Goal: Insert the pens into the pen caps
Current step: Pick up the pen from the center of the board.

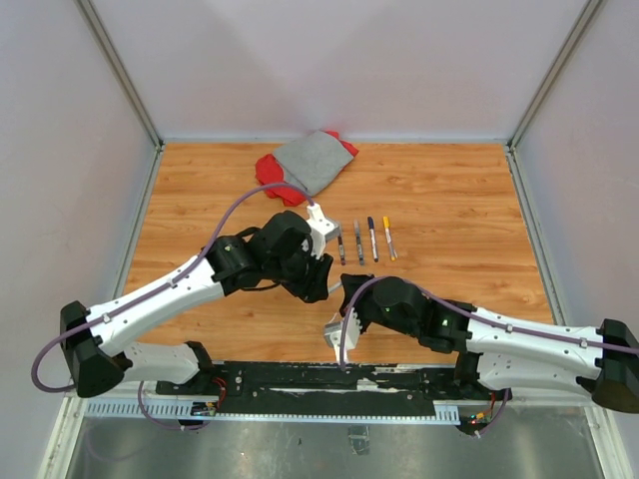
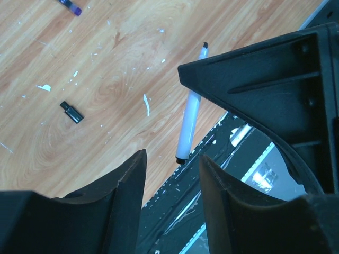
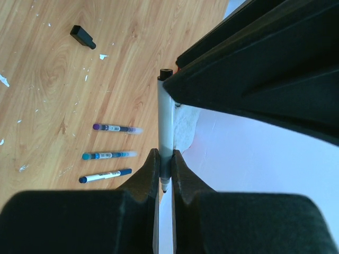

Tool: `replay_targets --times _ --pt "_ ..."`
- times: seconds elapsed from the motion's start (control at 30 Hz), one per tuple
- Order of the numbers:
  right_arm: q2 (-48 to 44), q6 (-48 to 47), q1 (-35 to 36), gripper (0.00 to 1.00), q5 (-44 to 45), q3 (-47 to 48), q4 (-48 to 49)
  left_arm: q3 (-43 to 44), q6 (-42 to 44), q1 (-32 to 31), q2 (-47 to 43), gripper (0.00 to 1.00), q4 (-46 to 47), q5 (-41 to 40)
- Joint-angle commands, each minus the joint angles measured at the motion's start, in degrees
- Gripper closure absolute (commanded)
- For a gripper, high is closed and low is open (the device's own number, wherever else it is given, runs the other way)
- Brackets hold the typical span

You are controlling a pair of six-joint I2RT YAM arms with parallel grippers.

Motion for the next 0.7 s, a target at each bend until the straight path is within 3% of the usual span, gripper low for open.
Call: replay_targets --times 0.0,0.33,0.47,0.63,0.67 --pt "0.7 -3.7 2.1 0.99 0.5 1.9 1.5 0.0 2.5 -0.4 1.9 0.52 0.1 1.3" --pt "2.4 -4.5 2.7 0.99 -0.3 2.0 3.8 0.2 3.4 -0.4 4.7 0.64 1.7 1.6" --pt "2.2 -4.5 2.7 0.99 -0.1 1.8 3.8 0.3 3.4 -0.5 4.8 0.74 1.5 1.7" --pt "1.6 -4.5 2.8 0.98 -0.1 1.7 4.1 -0.2 3.1 -0.5 3.8 0.98 1.5 0.8" --pt "1.5 -4.4 2.8 0.95 -0.2 1.7 4.2 -0.3 2.9 -0.5 3.6 0.99 1.6 0.5"
